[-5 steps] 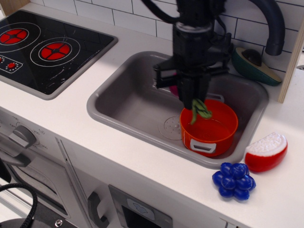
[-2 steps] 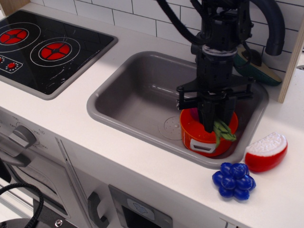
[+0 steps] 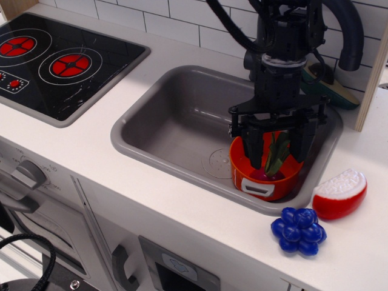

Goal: Put beet in pot sink

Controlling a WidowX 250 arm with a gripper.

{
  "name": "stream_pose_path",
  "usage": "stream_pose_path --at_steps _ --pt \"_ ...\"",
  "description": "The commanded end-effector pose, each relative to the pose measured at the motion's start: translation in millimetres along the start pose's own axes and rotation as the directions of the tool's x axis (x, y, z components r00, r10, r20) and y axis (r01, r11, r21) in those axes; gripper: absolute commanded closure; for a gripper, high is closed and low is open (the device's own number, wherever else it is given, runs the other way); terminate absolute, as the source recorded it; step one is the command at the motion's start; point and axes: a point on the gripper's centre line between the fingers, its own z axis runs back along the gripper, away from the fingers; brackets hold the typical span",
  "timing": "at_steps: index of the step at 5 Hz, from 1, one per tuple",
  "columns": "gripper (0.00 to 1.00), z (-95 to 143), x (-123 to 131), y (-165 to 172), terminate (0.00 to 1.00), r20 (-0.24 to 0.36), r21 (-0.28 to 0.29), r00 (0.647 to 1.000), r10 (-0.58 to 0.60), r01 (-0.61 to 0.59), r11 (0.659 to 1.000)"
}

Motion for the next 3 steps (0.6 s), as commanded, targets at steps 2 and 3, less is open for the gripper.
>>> stream_pose_path --at_steps 2,3 --pt "0.0 32.0 6.1 5.2 0.0 0.053 -0.072 0.999 0.008 -0.004 0.997" --pt "0.0 32.0 6.1 5.2 1.0 0.053 -0.072 0.999 0.008 -0.004 0.997"
